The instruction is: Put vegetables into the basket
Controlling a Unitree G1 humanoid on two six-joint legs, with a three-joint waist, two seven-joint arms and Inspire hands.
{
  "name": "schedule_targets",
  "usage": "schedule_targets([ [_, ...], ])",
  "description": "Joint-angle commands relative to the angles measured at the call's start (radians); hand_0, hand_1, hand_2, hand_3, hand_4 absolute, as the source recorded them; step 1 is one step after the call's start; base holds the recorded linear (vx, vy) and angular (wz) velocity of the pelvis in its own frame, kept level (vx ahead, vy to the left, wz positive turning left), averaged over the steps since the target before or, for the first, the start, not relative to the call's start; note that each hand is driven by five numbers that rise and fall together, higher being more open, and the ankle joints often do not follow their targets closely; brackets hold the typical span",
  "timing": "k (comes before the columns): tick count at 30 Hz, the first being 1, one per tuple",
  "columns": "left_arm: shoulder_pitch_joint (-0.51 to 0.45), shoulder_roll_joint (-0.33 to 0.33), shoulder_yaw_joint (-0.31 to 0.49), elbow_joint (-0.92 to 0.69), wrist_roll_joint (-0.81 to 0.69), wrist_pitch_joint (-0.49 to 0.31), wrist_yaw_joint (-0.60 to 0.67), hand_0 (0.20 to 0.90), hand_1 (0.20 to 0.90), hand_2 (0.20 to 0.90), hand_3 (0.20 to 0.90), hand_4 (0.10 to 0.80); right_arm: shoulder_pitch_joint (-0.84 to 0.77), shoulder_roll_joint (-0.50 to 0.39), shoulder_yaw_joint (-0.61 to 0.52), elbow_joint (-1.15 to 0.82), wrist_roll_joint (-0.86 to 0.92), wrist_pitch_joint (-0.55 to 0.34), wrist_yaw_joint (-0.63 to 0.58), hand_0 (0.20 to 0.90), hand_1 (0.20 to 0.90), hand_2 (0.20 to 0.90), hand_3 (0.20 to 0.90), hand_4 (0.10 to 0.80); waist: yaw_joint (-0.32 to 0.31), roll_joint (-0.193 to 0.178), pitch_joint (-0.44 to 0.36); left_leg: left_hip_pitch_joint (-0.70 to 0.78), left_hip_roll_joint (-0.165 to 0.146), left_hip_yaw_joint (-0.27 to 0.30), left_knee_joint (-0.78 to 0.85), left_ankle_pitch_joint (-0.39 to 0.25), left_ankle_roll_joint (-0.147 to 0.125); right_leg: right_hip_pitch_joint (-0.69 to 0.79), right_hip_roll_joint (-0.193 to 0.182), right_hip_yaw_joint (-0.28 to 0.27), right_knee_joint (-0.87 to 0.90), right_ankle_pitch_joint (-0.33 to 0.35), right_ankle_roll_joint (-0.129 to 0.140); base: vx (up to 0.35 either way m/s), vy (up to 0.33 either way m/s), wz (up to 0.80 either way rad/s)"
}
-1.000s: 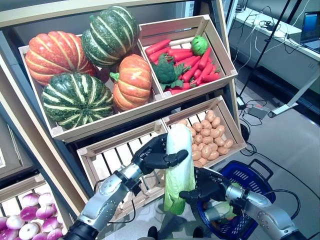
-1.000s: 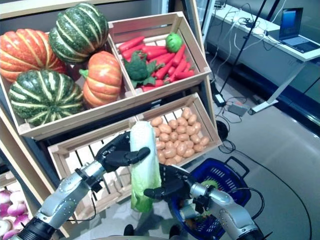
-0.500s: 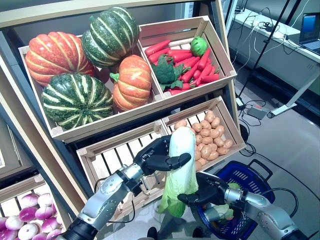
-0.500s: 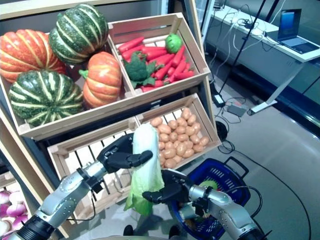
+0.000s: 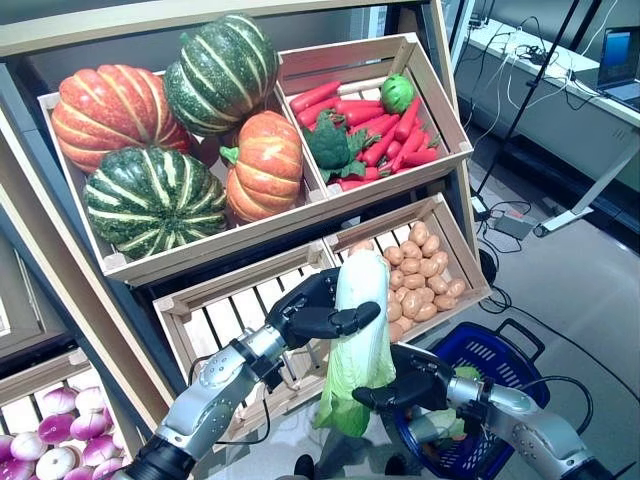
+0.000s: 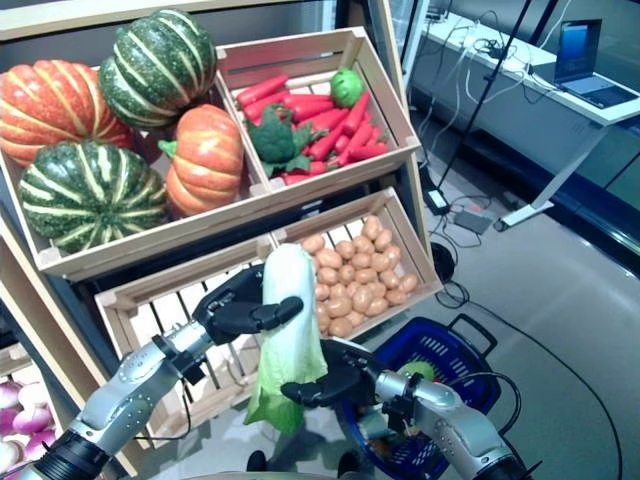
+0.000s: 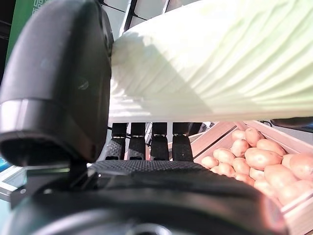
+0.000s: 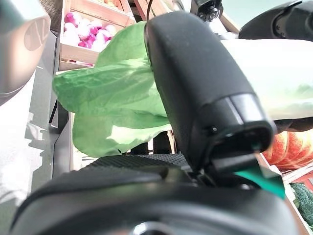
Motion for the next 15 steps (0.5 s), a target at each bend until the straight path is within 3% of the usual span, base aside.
schedule_targets([
  [1,-0.106,-0.061,-0.036,-0.169,-0.073,-0.089,-0.099,0.900,0.900,0.900,0.900,0.800,-0.078,0.008,-0.012,-0.023,0.033,-0.060,-0.038,0.300,0.300,0.300,0.300,0.400,0.002,-0.028,-0.069,-0.004,-0.021,-0.037,0.009,-0.019,0.014,0.010,-0.035,0.021,0.003,0.065,0.010,0.000,0.000,0.00],
  [15,-0.106,-0.064,-0.035,-0.169,-0.076,-0.092,-0.090,0.900,0.900,0.900,0.900,0.800,-0.078,0.020,-0.018,-0.022,0.036,-0.068,-0.072,0.300,0.300,0.300,0.300,0.400,0.000,-0.027,-0.073,0.000,-0.021,-0.034,0.008,-0.021,0.016,0.012,-0.035,0.023,0.005,0.062,0.009,0.000,0.000,0.00],
])
